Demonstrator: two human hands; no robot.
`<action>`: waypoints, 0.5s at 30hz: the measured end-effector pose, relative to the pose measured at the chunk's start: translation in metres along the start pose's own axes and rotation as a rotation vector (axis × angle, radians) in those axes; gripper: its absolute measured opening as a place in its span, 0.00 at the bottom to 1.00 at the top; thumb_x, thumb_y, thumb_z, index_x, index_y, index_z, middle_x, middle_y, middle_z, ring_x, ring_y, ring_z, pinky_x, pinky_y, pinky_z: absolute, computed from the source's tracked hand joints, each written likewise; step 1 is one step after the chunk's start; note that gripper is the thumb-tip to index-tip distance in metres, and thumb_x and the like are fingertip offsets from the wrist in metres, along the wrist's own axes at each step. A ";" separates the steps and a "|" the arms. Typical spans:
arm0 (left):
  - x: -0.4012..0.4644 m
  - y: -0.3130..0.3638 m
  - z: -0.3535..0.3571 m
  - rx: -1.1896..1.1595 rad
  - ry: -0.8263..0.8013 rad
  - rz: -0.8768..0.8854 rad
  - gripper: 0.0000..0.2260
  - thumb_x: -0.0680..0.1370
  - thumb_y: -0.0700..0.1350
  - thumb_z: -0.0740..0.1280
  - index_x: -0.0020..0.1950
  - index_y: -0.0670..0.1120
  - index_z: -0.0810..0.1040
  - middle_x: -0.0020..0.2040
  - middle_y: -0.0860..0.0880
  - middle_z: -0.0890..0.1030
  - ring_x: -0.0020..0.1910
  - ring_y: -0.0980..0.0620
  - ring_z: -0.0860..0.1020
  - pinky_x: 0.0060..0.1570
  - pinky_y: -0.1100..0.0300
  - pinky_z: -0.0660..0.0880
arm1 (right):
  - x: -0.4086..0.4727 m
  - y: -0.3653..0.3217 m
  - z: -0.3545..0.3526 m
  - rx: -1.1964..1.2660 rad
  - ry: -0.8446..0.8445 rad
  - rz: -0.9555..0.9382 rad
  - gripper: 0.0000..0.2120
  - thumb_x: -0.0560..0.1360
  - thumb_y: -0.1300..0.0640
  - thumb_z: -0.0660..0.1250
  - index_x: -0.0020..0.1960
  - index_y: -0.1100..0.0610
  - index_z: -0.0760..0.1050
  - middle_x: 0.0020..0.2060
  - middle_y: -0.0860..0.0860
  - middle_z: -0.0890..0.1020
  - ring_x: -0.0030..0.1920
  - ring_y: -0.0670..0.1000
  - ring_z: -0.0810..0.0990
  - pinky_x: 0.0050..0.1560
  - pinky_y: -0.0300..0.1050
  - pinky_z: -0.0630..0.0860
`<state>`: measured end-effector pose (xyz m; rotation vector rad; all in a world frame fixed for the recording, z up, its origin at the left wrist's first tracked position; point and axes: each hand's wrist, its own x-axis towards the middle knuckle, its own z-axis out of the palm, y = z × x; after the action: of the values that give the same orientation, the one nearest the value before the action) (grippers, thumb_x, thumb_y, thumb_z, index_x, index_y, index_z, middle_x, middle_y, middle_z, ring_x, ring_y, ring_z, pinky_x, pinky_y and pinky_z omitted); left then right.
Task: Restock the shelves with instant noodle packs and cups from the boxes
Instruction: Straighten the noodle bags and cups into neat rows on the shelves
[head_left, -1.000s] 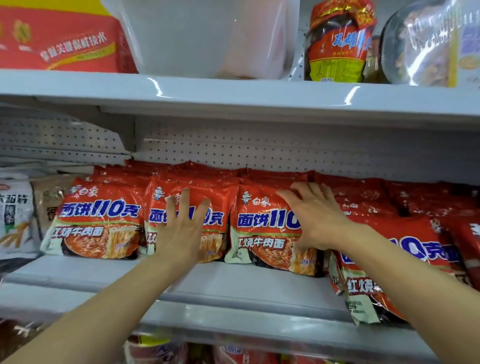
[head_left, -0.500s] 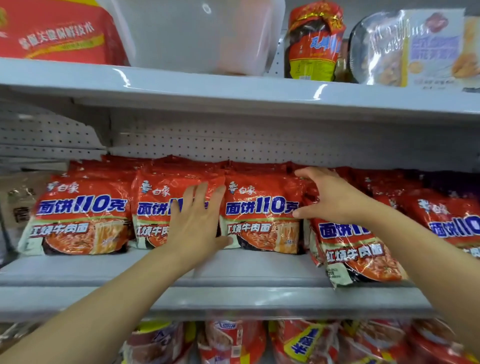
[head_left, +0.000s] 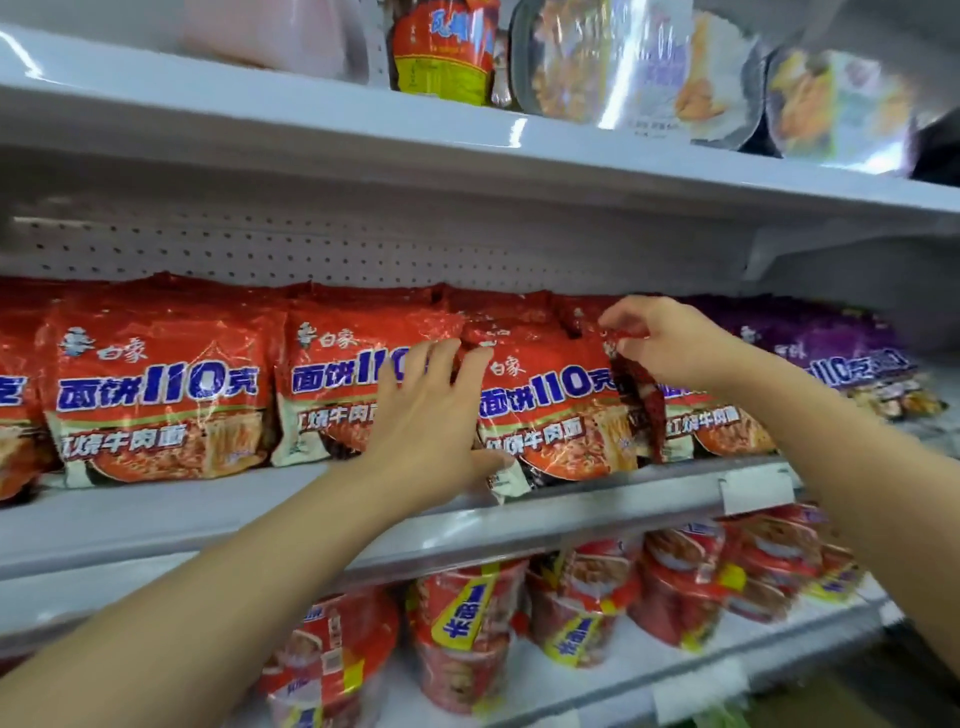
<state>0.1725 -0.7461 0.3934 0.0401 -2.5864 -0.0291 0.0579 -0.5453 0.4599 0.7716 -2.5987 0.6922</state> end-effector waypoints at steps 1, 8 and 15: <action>0.004 0.008 0.002 0.009 -0.006 0.009 0.43 0.71 0.65 0.68 0.77 0.52 0.47 0.78 0.49 0.48 0.76 0.46 0.46 0.73 0.42 0.45 | 0.004 0.007 -0.001 -0.001 -0.009 0.000 0.15 0.79 0.63 0.62 0.64 0.55 0.74 0.65 0.53 0.75 0.62 0.53 0.75 0.56 0.43 0.73; 0.029 0.057 0.033 0.084 -0.095 0.021 0.48 0.66 0.71 0.66 0.77 0.55 0.46 0.78 0.48 0.43 0.77 0.45 0.41 0.72 0.41 0.39 | 0.036 0.034 -0.001 0.021 -0.097 -0.117 0.17 0.79 0.65 0.60 0.66 0.55 0.72 0.65 0.52 0.75 0.65 0.52 0.73 0.63 0.44 0.69; 0.041 0.059 0.051 0.132 -0.160 -0.054 0.49 0.65 0.73 0.65 0.76 0.62 0.40 0.77 0.51 0.36 0.76 0.47 0.36 0.72 0.40 0.38 | 0.071 0.047 0.011 0.031 -0.189 -0.289 0.15 0.80 0.61 0.60 0.65 0.54 0.73 0.64 0.50 0.75 0.57 0.48 0.74 0.56 0.39 0.67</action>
<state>0.1092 -0.6883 0.3735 0.1628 -2.7435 0.1229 -0.0272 -0.5461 0.4662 1.2458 -2.5662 0.5993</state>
